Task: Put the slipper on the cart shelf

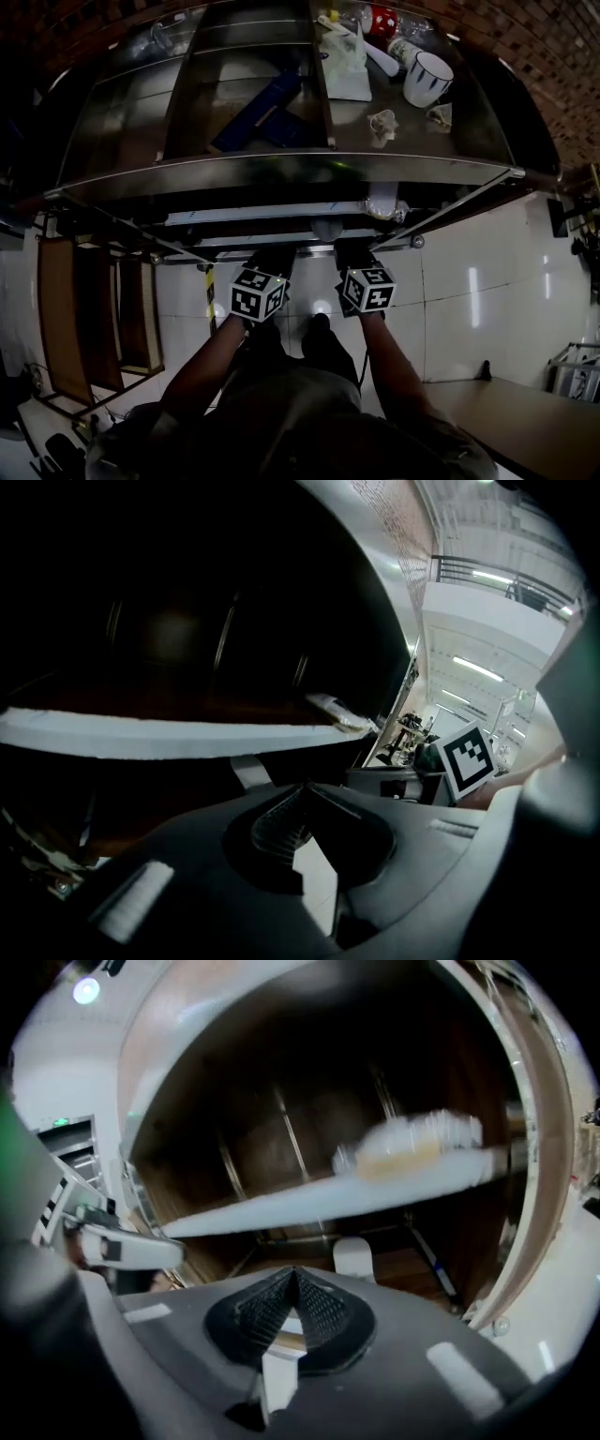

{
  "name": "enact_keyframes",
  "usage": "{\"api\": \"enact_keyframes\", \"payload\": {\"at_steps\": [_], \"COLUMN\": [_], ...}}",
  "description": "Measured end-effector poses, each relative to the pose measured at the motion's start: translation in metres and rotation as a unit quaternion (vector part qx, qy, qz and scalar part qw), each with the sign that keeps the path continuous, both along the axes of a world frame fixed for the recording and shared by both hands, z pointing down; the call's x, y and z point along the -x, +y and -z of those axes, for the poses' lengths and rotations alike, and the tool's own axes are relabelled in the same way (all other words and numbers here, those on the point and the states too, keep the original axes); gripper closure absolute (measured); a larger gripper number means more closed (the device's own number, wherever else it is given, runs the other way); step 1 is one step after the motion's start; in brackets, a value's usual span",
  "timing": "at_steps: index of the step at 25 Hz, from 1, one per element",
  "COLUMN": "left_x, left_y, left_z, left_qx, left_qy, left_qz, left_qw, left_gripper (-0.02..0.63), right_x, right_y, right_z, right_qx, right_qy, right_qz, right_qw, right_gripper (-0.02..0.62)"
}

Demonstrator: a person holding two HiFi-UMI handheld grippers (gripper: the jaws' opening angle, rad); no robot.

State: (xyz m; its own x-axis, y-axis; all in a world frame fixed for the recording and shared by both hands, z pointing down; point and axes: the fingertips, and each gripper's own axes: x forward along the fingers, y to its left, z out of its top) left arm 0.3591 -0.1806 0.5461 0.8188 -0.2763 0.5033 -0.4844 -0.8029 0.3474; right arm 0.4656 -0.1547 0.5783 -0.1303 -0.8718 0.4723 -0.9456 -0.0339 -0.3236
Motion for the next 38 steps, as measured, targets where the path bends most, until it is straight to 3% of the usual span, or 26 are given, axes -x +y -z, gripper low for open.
{"api": "enact_keyframes", "payload": {"at_steps": [8, 15, 38], "left_x": [-0.014, -0.030, -0.082], "left_y": [0.000, 0.004, 0.024], "left_z": [0.080, 0.121, 0.141], "left_qx": [-0.035, -0.059, -0.065], "left_qy": [0.030, 0.051, 0.068], "left_qz": [-0.014, -0.028, -0.093], "left_qw": [0.9988, 0.9966, 0.9912], "left_gripper": [0.598, 0.598, 0.598], "right_x": [0.011, 0.010, -0.027], "right_y": [0.005, 0.012, 0.027], "right_z": [0.115, 0.171, 0.213], "right_qx": [-0.075, -0.120, -0.153], "right_qy": [0.012, 0.030, 0.044], "right_qz": [0.012, 0.017, -0.014], "right_qw": [0.997, 0.992, 0.987], "right_gripper": [0.595, 0.595, 0.595]}}
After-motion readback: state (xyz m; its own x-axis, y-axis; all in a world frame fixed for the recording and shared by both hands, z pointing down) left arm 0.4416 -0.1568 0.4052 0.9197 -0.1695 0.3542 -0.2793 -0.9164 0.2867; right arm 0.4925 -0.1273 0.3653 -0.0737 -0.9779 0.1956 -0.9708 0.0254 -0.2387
